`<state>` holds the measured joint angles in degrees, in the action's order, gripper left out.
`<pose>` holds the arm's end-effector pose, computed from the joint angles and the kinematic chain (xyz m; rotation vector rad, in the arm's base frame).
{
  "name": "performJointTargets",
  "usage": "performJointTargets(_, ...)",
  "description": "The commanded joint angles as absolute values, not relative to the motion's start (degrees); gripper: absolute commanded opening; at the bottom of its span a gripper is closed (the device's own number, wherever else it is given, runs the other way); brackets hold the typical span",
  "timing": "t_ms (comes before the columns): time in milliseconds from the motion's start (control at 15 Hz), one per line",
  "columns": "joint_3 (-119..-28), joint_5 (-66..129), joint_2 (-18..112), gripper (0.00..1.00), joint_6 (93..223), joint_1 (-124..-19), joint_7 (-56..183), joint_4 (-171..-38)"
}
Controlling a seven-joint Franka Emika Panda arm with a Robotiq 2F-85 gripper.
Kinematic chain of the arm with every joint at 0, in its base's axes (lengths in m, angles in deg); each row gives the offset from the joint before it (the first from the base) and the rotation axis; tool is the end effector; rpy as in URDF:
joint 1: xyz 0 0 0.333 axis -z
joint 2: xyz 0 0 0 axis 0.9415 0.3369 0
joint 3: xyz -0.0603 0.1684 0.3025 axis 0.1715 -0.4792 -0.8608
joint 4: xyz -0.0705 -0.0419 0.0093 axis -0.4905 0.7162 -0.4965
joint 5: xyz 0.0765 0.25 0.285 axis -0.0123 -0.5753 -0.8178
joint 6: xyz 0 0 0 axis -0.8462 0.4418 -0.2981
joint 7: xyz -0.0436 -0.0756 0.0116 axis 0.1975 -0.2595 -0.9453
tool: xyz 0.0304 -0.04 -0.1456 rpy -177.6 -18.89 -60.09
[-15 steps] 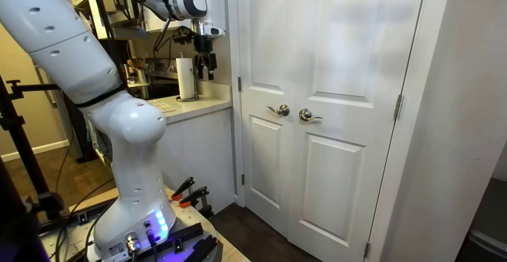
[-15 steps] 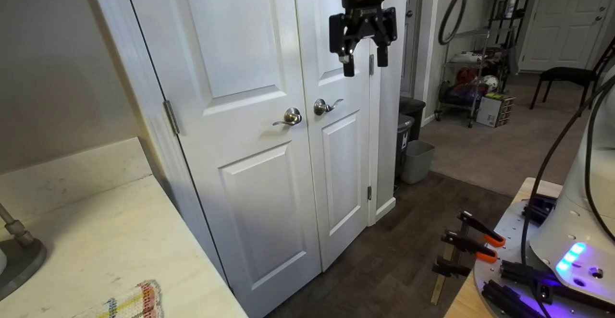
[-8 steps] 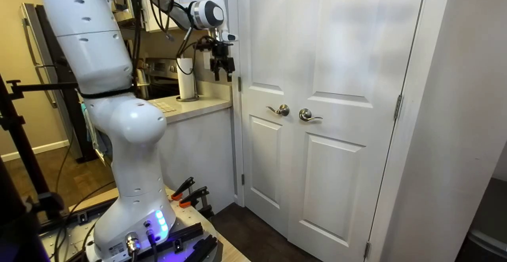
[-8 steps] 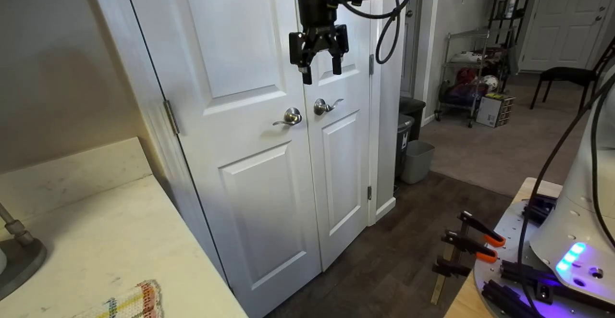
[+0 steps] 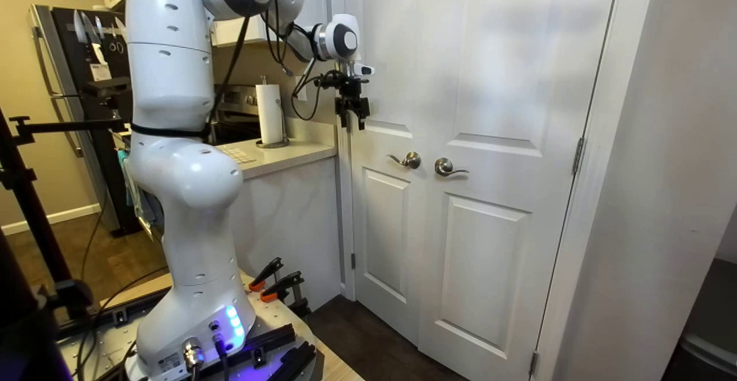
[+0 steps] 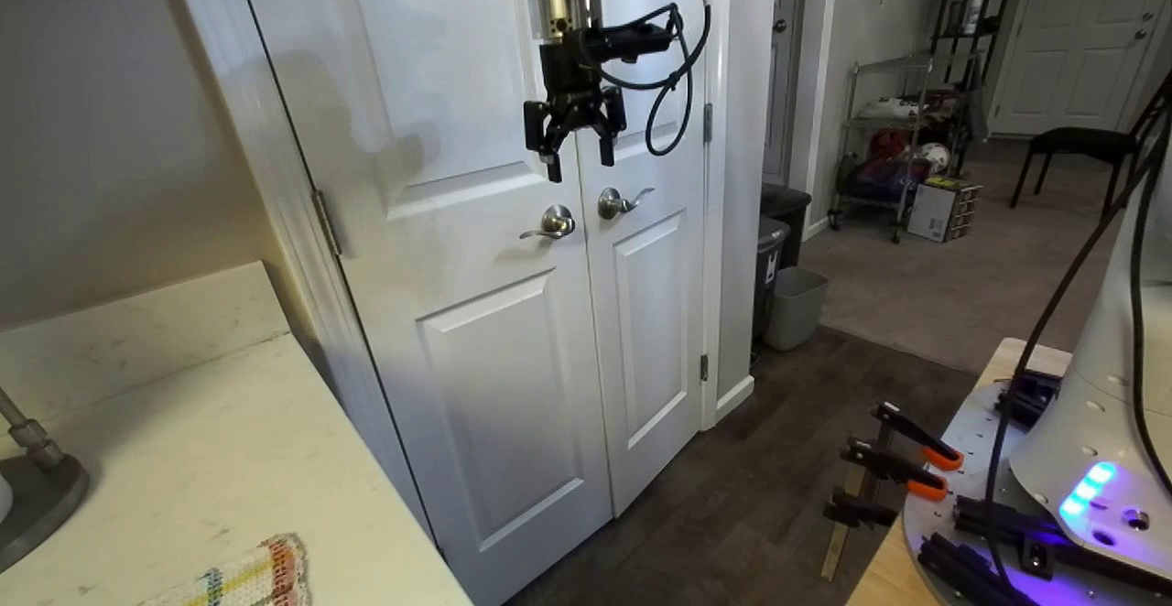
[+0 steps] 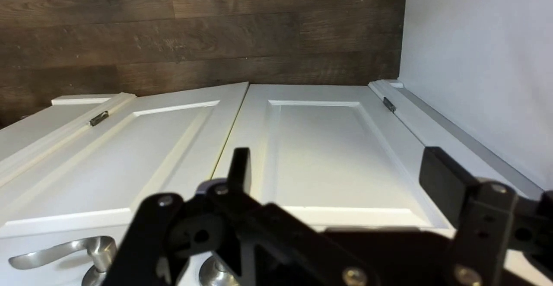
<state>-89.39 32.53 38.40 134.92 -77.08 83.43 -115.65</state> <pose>0.5724 0.1826 0.4582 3.1089 -0.1100 0.0406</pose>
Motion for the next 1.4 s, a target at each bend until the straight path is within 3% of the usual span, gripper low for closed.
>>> performJointTargets(0,-86.5,32.4,42.9,1.00,136.4,-78.5,84.0,-113.3)
performJointTargets(933,-84.8,31.9,44.1,1.00,136.3,-79.2,83.4,-113.0)
performJointTargets(1333,-82.4,32.9,51.6,1.00,139.4,-79.2,82.0,-105.2)
